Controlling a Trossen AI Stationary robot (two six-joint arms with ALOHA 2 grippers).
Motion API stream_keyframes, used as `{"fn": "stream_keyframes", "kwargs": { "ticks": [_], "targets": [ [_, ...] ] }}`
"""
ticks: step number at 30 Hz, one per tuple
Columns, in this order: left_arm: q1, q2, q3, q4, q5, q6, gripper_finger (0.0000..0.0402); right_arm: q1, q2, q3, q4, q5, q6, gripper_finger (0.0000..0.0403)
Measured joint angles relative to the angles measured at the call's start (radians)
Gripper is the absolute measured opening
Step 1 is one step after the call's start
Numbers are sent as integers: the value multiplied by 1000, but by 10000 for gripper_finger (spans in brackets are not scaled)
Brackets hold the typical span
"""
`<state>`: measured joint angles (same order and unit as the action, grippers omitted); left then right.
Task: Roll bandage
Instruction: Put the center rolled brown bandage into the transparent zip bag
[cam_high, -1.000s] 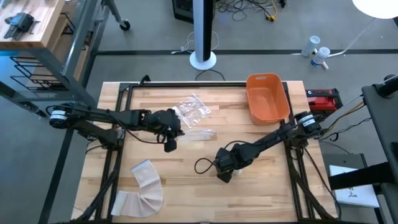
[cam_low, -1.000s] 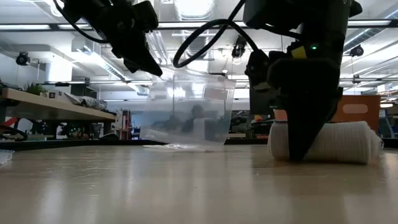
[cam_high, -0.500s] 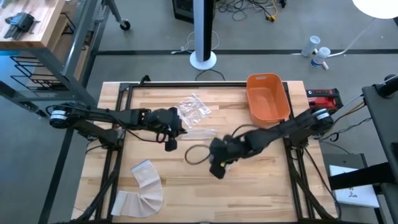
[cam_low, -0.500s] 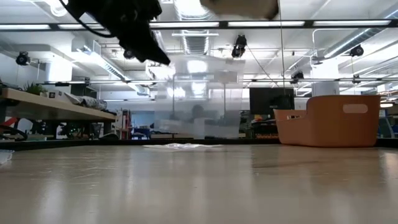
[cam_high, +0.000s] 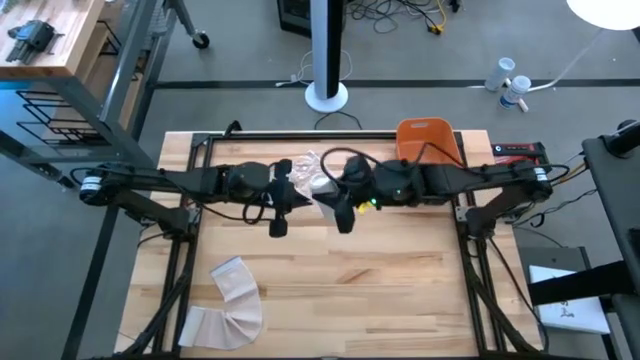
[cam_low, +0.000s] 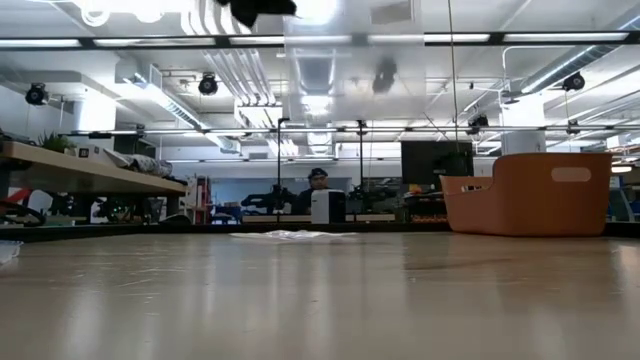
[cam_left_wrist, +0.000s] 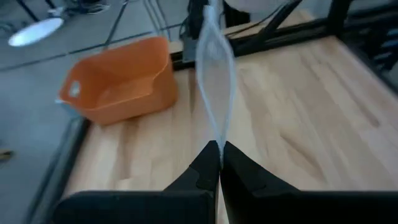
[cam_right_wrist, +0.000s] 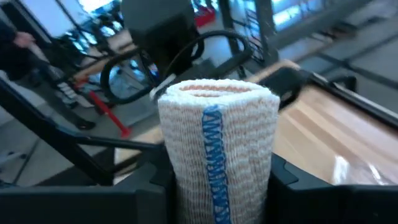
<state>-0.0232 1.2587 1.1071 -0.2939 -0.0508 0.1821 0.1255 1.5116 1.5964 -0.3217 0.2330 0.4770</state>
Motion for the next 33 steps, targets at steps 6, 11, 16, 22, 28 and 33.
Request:
{"fn": "stream_keyframes", "kwargs": {
  "ticks": [6, 11, 16, 22, 28, 33],
  "targets": [
    [-81, 0, 149, -144, -191, 67, 0, -17, -21, 87, 25, -24, 12, 120],
    [-96, 0, 223, -142, -194, 65, 0, -17, -16, 125, 15, -24, 31, 120],
    [-110, 0, 275, -142, -160, 93, 0, -17, -18, 133, 26, -20, 23, 120],
    [-136, 0, 286, -135, -153, 135, 0, -22, 3, 129, 30, 3, 25, 120],
    [-170, 5, 287, -133, -186, 136, 0, -22, 25, 131, 72, 5, 8, 120],
    [-187, 6, 305, -138, -240, 142, 0, -22, 30, 130, 68, 5, -8, 120]
  ]
}}
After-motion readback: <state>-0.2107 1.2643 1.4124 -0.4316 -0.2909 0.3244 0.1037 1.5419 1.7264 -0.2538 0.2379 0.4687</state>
